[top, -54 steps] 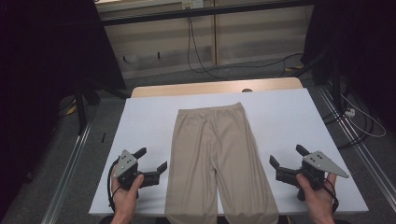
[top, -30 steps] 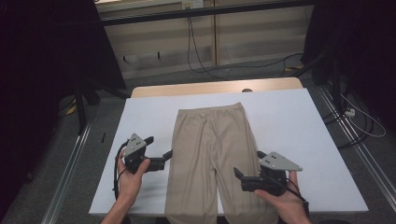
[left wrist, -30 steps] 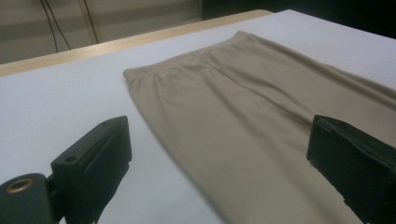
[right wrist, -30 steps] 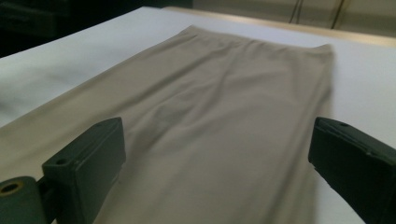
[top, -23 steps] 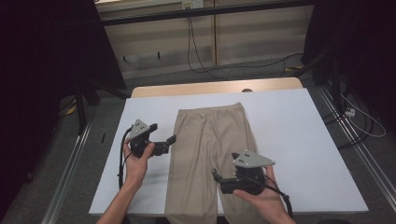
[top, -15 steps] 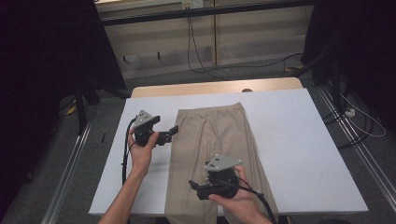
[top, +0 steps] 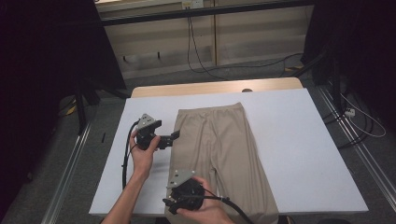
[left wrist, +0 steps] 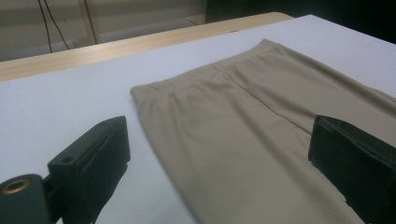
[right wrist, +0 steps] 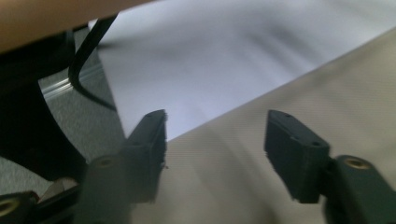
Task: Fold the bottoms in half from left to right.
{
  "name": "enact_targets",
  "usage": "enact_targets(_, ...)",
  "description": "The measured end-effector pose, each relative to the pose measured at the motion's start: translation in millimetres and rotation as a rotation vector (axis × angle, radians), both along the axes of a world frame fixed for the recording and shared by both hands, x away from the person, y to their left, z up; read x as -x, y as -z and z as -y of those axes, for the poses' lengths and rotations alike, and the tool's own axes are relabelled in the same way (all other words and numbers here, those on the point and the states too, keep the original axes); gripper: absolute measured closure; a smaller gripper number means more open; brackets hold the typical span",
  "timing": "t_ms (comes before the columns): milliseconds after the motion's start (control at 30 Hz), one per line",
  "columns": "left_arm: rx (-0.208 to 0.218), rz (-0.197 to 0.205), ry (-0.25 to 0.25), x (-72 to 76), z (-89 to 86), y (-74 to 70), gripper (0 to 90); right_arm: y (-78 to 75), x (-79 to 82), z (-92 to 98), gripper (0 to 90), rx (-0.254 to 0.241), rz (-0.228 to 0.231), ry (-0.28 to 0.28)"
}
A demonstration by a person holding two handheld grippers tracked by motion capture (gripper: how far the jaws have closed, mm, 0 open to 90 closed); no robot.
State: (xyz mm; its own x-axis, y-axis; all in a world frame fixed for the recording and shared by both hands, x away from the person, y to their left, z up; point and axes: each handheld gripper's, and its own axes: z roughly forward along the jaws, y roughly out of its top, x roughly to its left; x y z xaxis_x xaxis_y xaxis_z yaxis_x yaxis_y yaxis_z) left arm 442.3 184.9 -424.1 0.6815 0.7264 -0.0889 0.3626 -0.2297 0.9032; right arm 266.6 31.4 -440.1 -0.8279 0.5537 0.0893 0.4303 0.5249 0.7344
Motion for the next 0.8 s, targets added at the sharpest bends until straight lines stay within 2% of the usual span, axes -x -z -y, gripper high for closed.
enact_targets(33, -0.007, 0.003, 0.002, 0.3, 0.4, 0.3, 5.7, 2.5, 0.4, -3.6, 44.6, 0.005, -0.004, -0.007)
enact_targets(100, -0.019, 0.004, 0.007, 0.3, 1.4, 1.7, 5.7, 6.7, 1.6, -9.0, 46.4, 0.013, -0.010, 0.012)
enact_targets(200, -0.020, -0.008, -0.002, -1.2, 0.5, 3.7, 5.7, 9.9, 3.9, -13.9, 48.9, 0.028, 0.007, 0.033)
enact_targets(400, -0.005, -0.025, -0.022, -4.4, -5.6, 6.3, 5.7, 12.5, 12.9, -21.0, 53.1, 0.054, 0.022, 0.036)
enact_targets(567, -0.002, -0.028, -0.043, -5.6, -8.3, 7.8, 5.7, 14.5, 15.9, -26.8, 51.5, 0.075, 0.030, 0.050)
enact_targets(633, -0.015, -0.030, -0.058, -6.5, -9.1, 8.4, 5.7, 15.3, 15.8, -28.3, 51.2, 0.075, 0.038, 0.054)
enact_targets(667, -0.010, -0.028, -0.060, -7.4, -8.7, 9.3, 5.7, 15.2, 15.1, -28.4, 51.2, 0.072, 0.025, 0.057)
enact_targets(733, -0.001, -0.029, -0.077, -11.5, -6.0, 11.8, 5.9, 15.9, 16.0, -28.5, 51.5, 0.078, 0.040, 0.053)
enact_targets(800, -0.002, -0.025, -0.078, -13.1, -5.6, 12.2, 6.9, 15.5, 16.2, -28.8, 52.1, 0.083, 0.036, 0.055)
